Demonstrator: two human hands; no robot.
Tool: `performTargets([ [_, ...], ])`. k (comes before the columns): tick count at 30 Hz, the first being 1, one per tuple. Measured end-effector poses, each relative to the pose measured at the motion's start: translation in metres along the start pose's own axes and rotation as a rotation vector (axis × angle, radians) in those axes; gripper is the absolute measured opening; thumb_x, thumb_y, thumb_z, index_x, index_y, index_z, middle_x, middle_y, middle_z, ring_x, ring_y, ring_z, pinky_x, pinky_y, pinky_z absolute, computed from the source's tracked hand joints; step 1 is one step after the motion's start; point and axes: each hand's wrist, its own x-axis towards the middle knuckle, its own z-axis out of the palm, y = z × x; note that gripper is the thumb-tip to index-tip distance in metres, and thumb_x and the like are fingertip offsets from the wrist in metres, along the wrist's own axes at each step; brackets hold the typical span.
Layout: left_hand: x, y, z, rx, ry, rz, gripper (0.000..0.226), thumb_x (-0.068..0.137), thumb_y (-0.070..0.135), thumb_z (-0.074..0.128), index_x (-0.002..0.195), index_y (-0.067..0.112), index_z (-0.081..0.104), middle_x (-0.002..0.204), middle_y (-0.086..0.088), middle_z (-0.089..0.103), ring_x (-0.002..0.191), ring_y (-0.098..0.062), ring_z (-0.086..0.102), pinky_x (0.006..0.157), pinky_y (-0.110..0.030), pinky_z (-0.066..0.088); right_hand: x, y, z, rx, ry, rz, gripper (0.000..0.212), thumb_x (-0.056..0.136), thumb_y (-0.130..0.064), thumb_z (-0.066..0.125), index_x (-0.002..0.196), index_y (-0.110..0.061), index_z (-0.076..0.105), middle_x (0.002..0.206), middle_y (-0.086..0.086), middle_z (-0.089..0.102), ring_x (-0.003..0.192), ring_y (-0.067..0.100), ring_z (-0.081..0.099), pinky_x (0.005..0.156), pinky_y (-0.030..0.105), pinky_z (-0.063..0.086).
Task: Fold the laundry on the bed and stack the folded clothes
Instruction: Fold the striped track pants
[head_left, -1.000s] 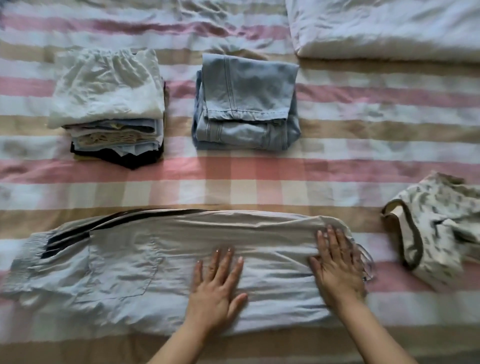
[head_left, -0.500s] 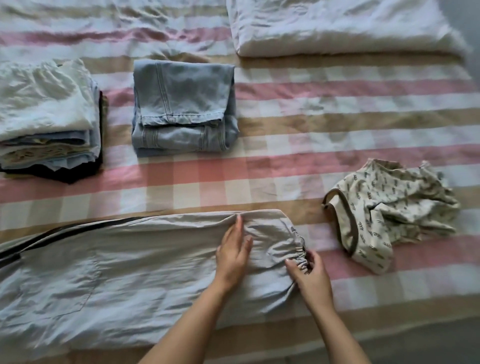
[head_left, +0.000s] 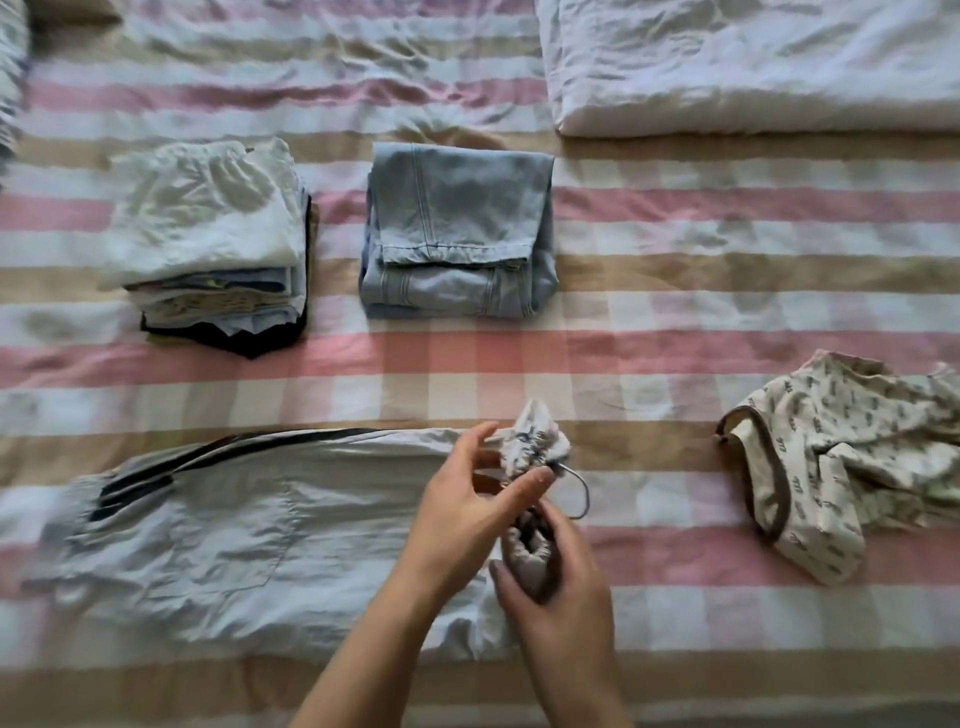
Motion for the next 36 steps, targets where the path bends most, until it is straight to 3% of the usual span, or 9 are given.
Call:
performTargets([
  [3,-0.001,-0.006,-0.041,0.243,0.177,0.024,0.059,0.063,0.022,0.079,0.111,0.036,0.047,0.09,0.019,0.061,0.087,-0.002,0.061,0.075,-0.005,0.043,-0.007,-0.015,0.05,-0.091,-0.043,-0.154,0.046,0.072,-0.005,0.072,0.116,-0.017,0.059,0.103,-0.007,0.063,0.095,0.004,0.057,0.08,0.015,0.045],
  [6,0.0,-0.027,-0.088,0.126,0.232,-0.034,0.047,0.065,-0.007,0.064,0.103,0.02,0.06,0.09,0.004,0.07,0.084,-0.01,0.065,0.078,-0.022,0.052,-0.018,-0.014,0.091,-0.138,-0.131,-0.177,0.053,0.071,-0.003,0.064,0.123,-0.012,0.058,0.108,-0.01,0.059,0.102,0.005,0.052,0.087,0.011,0.04],
  [12,-0.004,-0.109,-0.148,-0.198,0.299,-0.313,0.028,0.075,-0.015,0.061,0.093,0.007,0.063,0.068,0.002,0.068,0.058,-0.005,0.061,0.05,-0.014,0.047,-0.034,0.018,0.145,-0.362,-0.24,-0.207,0.056,0.055,0.006,0.07,0.107,-0.015,0.069,0.091,0.003,0.071,0.084,0.013,0.057,0.074,0.018,0.041],
  [18,-0.011,-0.148,-0.159,-0.351,0.312,-0.45,0.039,0.077,-0.021,0.052,0.114,-0.008,0.054,0.084,-0.009,0.064,0.068,-0.012,0.061,0.061,-0.021,0.049,-0.048,0.044,0.161,-0.57,-0.348,-0.264,0.055,0.044,-0.001,0.081,0.096,-0.017,0.073,0.083,-0.005,0.071,0.075,0.014,0.063,0.066,0.02,0.045],
  [22,-0.025,-0.131,-0.157,0.256,0.707,0.218,0.035,0.076,-0.007,0.044,0.101,0.012,0.057,0.095,-0.002,0.059,0.092,-0.017,0.057,0.083,-0.027,0.047,-0.037,0.042,0.152,-0.481,-0.208,-0.466,0.021,0.082,-0.028,0.062,0.094,-0.015,0.072,0.096,-0.005,0.07,0.086,0.012,0.059,0.079,0.022,0.046],
  [25,-0.016,-0.125,-0.132,0.625,0.361,0.737,0.018,0.082,0.005,0.053,0.093,0.013,0.065,0.092,-0.004,0.067,0.09,-0.02,0.062,0.082,-0.029,0.05,-0.003,0.048,0.151,-0.584,-0.016,-0.379,0.034,0.087,-0.016,0.047,0.115,-0.011,0.065,0.125,0.009,0.06,0.119,0.025,0.051,0.098,0.034,0.035],
  [30,0.021,-0.153,-0.134,1.277,0.031,0.31,0.05,0.092,0.035,0.029,0.142,0.029,0.033,0.151,0.011,0.027,0.141,-0.016,0.024,0.114,-0.04,0.01,0.027,0.083,0.165,-1.002,-0.179,-0.245,0.054,0.094,-0.042,0.025,0.143,-0.023,0.014,0.153,0.004,0.009,0.144,0.017,-0.003,0.114,0.039,0.009],
  [33,0.022,-0.167,-0.142,1.297,-0.036,0.288,0.051,0.085,0.042,0.031,0.129,0.03,0.054,0.135,0.012,0.051,0.125,-0.015,0.049,0.103,-0.039,0.036,0.027,0.094,0.171,-1.004,-0.198,-0.236,0.059,0.088,-0.045,0.024,0.141,-0.018,0.026,0.15,0.005,0.02,0.142,0.007,-0.015,0.108,0.041,0.012],
  [36,0.021,-0.166,-0.144,1.308,-0.047,0.291,0.051,0.083,0.041,0.034,0.126,0.027,0.057,0.133,0.009,0.054,0.123,-0.016,0.052,0.096,-0.049,0.045,0.03,0.096,0.169,-1.107,-0.261,-0.222,0.062,0.089,-0.051,0.011,0.144,-0.024,0.005,0.154,0.001,-0.005,0.138,0.006,-0.026,0.112,0.039,-0.002],
])
